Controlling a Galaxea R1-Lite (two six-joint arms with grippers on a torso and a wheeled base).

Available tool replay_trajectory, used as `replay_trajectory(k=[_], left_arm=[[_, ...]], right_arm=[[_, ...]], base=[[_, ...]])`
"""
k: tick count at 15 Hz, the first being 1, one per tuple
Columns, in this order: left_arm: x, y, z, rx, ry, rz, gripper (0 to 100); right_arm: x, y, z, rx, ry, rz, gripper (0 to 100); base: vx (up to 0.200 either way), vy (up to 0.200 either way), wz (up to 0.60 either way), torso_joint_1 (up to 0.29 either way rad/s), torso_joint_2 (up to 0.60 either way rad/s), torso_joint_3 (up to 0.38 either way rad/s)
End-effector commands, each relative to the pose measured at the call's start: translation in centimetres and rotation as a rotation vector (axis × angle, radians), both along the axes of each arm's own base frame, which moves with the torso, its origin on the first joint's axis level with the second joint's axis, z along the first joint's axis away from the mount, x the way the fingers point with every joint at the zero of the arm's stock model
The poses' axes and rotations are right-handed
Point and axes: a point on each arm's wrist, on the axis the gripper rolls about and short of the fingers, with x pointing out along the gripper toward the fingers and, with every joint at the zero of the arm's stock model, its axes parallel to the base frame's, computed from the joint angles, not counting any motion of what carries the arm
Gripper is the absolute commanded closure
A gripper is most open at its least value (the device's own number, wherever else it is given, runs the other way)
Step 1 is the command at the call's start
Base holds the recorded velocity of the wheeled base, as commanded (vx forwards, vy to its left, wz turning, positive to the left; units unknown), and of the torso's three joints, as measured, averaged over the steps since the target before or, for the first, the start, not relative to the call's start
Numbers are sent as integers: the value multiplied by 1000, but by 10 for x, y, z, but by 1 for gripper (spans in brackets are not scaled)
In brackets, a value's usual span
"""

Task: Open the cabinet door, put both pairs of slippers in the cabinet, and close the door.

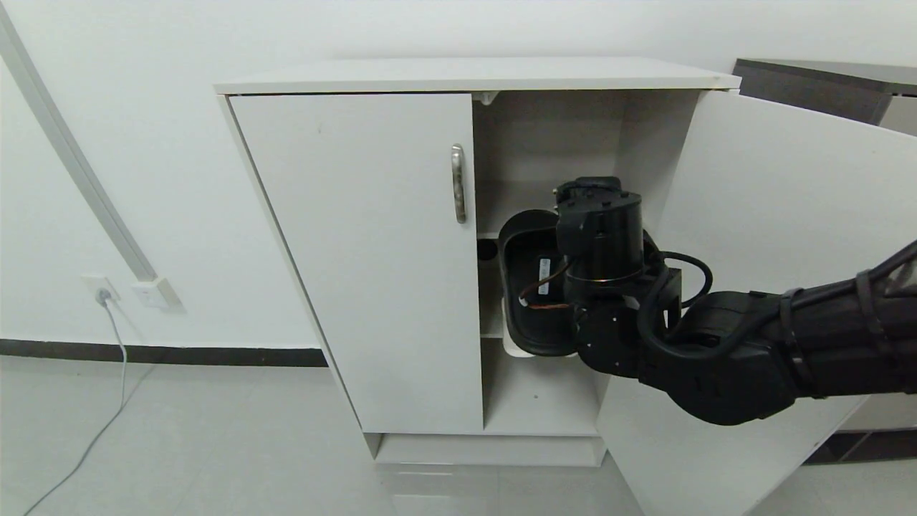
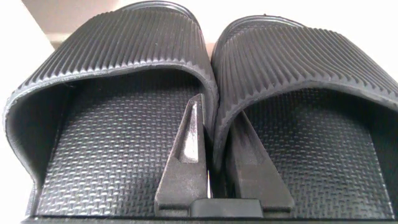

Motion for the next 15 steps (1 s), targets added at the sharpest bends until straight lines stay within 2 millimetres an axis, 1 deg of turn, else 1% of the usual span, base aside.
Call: replay_trajectory(k=[1, 3, 5, 8, 11, 12, 15], left_arm=[[0, 0, 0, 0, 1, 0, 100], [0, 0, 0, 0, 1, 0, 100], [0, 0, 0, 2, 1, 0, 100], [0, 0, 0, 2, 1, 0, 100], [0, 0, 0, 2, 1, 0, 100], [0, 0, 0, 2, 1, 0, 100], [0, 0, 0, 2, 1, 0, 100]], right_arm=[[3, -1, 0, 1, 0, -6, 100], [4, 0, 0, -1, -2, -1, 100], [4, 0, 2, -9, -6, 2, 100], [7, 0, 15, -9, -34, 0, 100], [8, 0, 16, -15, -34, 1, 100], [8, 0, 14, -18, -30, 6, 100], [7, 0, 7, -22, -8, 97, 100]], base=[[0, 0, 0, 0, 0, 0], [0, 0, 0, 0, 0, 0], [200, 0, 0, 2, 5, 0], [200, 0, 0, -6, -1, 7], [200, 0, 0, 4, 4, -1], [0, 0, 0, 0, 0, 0], [0, 0, 0, 0, 0, 0]])
